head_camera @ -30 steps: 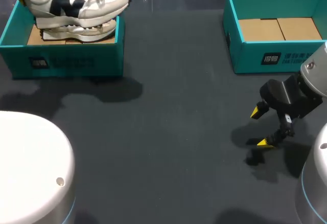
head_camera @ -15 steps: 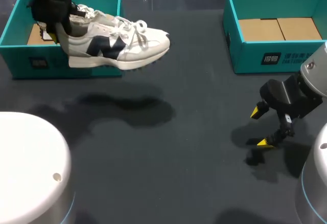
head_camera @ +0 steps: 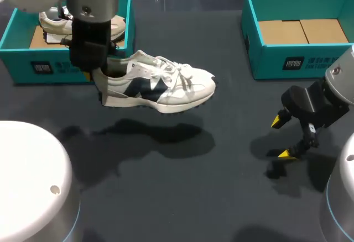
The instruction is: Take the shoe out of the shoebox, open the shoe tongue, remove and reinsert the insole, then place the shoe into the shoebox
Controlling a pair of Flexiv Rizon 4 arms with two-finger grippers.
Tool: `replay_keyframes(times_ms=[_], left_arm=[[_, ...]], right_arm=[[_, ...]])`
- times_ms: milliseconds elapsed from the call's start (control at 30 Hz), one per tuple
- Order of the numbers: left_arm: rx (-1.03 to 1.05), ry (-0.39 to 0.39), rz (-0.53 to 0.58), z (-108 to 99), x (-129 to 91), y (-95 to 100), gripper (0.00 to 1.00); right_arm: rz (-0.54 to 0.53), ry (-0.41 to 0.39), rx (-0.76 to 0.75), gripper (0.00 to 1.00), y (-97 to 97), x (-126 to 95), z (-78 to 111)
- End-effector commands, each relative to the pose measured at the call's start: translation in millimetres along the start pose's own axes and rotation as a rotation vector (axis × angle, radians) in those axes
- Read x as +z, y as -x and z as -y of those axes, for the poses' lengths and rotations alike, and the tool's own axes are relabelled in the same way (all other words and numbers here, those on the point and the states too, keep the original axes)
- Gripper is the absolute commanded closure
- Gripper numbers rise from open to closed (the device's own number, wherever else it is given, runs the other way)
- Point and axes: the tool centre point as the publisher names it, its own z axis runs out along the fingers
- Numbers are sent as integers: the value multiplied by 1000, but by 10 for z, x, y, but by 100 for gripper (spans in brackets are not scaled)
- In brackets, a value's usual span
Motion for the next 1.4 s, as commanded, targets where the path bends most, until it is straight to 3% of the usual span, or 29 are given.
replay_keyframes(times_ms=[33, 667, 967, 1400], left_arm=[[-2, 89, -18, 129, 131, 217, 100], [-26, 19, -78, 270, 700, 1067, 100], [-38, 42, -99, 358, 935, 1404, 100], [-14, 72, -134, 396, 1159, 1618, 100]], right_arm=[[1, -1, 0, 0, -8, 4, 0], [1, -1, 0, 0, -8, 4, 0], [1, -1, 0, 0, -8, 4, 0], [1, -1, 0, 0, -8, 4, 0]])
